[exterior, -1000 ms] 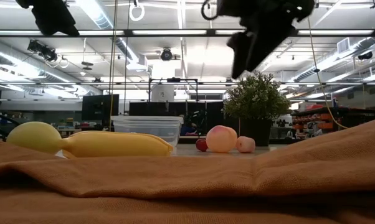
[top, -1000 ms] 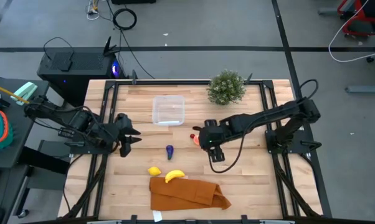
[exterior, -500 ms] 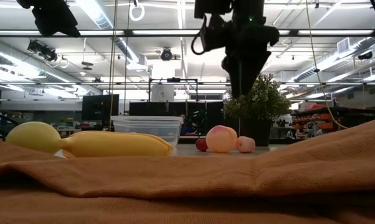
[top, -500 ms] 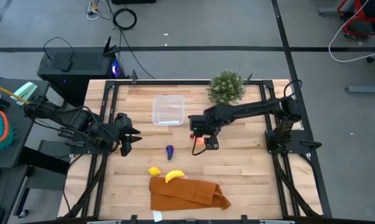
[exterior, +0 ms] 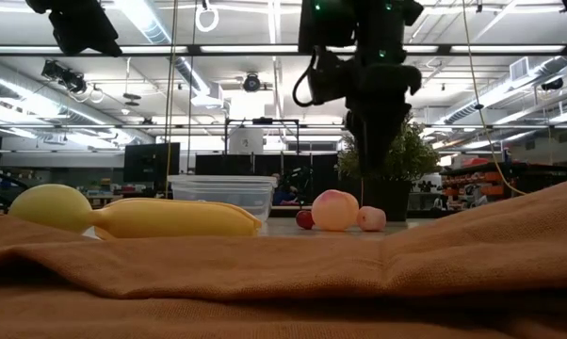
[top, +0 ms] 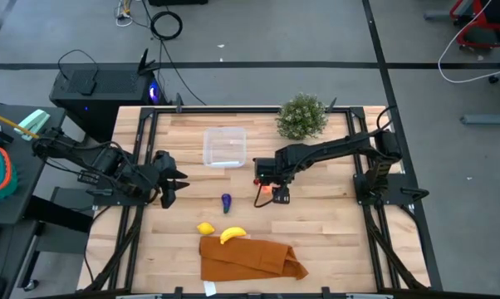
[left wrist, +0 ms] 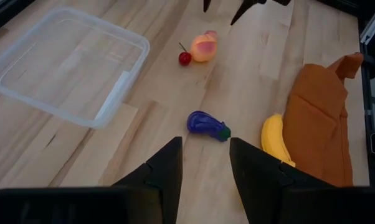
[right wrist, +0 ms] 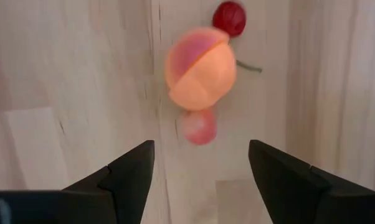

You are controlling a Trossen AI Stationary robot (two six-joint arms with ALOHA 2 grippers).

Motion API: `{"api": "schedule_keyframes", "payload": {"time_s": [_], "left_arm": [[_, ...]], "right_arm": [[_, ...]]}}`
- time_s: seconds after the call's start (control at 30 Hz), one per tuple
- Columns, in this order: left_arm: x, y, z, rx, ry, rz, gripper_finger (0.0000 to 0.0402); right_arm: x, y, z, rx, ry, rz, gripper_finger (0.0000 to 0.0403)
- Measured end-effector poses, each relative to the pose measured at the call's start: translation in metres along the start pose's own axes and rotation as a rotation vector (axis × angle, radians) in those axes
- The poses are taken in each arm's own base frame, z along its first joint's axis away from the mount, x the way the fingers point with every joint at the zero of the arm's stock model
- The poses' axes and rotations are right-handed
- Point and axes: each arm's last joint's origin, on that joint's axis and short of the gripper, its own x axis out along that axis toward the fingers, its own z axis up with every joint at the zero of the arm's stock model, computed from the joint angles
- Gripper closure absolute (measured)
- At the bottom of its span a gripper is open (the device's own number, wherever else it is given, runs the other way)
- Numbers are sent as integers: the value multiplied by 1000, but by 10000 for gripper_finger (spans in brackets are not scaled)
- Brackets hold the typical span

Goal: Pick and placing Produce into tupperware
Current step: Put the peach into the container

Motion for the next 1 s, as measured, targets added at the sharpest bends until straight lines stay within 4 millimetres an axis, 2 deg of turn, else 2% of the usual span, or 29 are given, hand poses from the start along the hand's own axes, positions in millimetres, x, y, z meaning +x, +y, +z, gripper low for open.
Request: {"api": "schedule_keyframes", "payload": {"time_s": [0.27, 0.73, 1.0], "left_arm": [[0, 0, 0, 0, 0, 0, 250], [0, 0, 0, -1, 0, 0, 251], [0, 0, 0, -1, -1, 0, 249]], "right_arm": [[17, 10, -9, -40, 7, -7, 136], [34, 10, -17, -177, 7, -23, 135], [34, 11, -10, -176, -69, -25, 131]]}}
